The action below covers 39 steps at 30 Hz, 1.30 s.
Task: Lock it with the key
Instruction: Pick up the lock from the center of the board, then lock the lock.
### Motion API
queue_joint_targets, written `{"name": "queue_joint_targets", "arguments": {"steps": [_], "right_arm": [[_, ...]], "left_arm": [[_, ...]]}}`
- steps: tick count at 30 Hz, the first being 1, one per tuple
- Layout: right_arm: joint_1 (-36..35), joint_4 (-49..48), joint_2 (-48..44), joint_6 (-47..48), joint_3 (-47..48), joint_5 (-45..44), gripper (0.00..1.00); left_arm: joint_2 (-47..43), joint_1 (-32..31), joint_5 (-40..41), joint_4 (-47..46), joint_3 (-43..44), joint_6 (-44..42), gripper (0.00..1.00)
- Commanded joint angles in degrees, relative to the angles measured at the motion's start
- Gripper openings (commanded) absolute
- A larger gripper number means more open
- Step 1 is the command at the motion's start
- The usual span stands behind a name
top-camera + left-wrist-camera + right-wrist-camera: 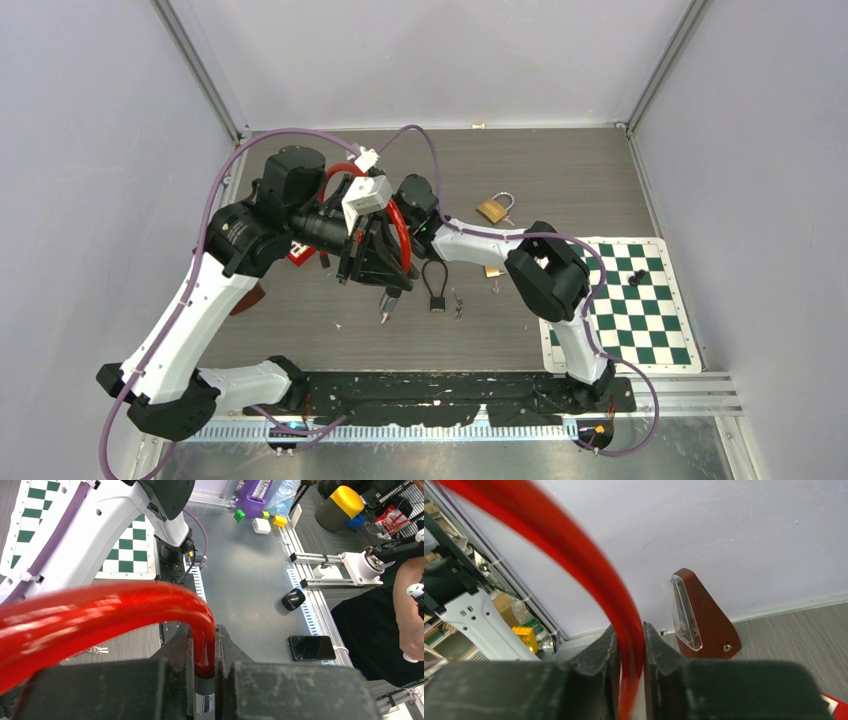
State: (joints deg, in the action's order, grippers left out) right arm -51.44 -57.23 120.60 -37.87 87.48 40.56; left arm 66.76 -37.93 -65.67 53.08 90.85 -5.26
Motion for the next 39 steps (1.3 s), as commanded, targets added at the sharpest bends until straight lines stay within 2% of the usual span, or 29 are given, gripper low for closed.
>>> {"name": "queue_joint_targets", "arguments": {"steps": [1,2,3,7,13,17,23,27,30,34,37,39], "right_arm": [[0.8,0.2,-2.7,1.4,0.7,-2.6,0.14],[1.1,2.0,-3.4,2.8,0.2,-3.4,0.08],[1.9,2.9,-5.0,3.7,-0.8,-5.3,0.06],[6.0,6.9,-10.3,6.4,-4.0,-11.4,0.05],[12.4,19.0,-20.1,13.7,-7.3,-21.1,0.05],[14.7,28.9,-26.0,20.1,-8.2,-27.2,0.05],[18.1,39.8,-34.7,23.1,-8.7,-34.7,0.05],[20.0,51.8,-37.8,24.0,-4.8,-35.0,0.05],[20.5,66.0,-38.3,23.5,-0.5,-34.7,0.05],[21.2,76.8,-39.8,19.7,2.9,-30.6,0.05],[21.3,78.4,-42.0,15.0,1.5,-28.0,0.05],[21.3,71.8,-44.5,4.9,-3.6,-24.8,0.05]], "left_arm": [[-0.8,-0.3,-0.7,-3.6,1.3,0.1,0.00],[-0.9,-0.3,0.1,-3.4,0.8,0.1,0.00],[-1.1,-0.3,0.9,-2.9,0.5,0.0,0.00],[-2.0,-0.2,6.3,-1.4,-1.6,-0.5,0.00],[-2.7,-0.1,21.5,-0.7,-4.6,0.2,0.00],[-3.2,0.8,26.0,-3.0,-6.5,2.4,0.00],[-6.0,4.2,31.7,-9.0,-9.3,6.9,0.00],[-7.3,6.1,36.4,-13.1,-10.6,9.7,0.00],[-7.6,6.8,41.2,-16.1,-10.3,11.3,0.00],[-8.7,7.3,47.1,-22.9,-10.8,14.1,0.00],[-9.0,7.5,50.1,-27.3,-11.2,16.7,0.00],[-9.1,7.5,51.0,-30.8,-12.0,19.2,0.00]]}}
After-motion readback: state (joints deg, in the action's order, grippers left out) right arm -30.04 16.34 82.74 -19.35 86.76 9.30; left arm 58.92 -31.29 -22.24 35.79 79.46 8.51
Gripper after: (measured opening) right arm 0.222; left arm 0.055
